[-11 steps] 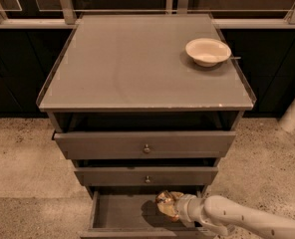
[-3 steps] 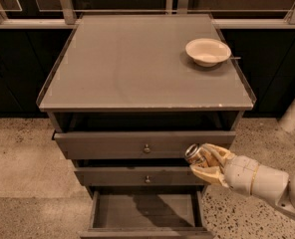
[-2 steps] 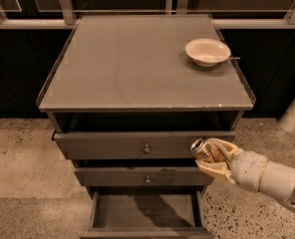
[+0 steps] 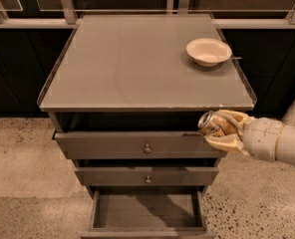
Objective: Pick orange can from bottom drawer and place on counter
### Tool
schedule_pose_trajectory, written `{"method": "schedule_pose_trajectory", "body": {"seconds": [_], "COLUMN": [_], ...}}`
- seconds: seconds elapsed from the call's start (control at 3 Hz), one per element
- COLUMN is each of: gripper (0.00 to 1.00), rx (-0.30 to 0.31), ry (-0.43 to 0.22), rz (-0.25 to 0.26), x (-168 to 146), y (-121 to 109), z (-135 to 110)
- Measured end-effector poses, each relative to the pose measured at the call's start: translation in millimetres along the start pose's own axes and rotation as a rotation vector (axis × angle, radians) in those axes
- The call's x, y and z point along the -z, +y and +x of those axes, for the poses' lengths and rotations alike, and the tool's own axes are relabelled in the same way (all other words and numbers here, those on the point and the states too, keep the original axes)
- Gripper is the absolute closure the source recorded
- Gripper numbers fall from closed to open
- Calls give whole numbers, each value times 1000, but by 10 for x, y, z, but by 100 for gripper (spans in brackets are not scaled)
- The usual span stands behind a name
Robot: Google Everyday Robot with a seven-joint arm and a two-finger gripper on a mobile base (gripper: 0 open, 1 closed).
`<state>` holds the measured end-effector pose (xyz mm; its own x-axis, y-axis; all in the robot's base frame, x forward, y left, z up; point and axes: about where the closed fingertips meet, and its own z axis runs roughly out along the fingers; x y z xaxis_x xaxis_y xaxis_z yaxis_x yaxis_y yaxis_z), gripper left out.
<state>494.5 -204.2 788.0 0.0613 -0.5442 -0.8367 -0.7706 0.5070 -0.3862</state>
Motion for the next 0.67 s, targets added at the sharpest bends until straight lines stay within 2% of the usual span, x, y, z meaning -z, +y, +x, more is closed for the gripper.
{"method": "schedule_pose_trajectory", "body": {"seconds": [0.33,0.67], "gripper": [100,100], "rx": [8,36], "ry": [-6,1], "rz": [-4,2], "x": [-26,77], "y": [-26,-60], "z": [-52,-131]}}
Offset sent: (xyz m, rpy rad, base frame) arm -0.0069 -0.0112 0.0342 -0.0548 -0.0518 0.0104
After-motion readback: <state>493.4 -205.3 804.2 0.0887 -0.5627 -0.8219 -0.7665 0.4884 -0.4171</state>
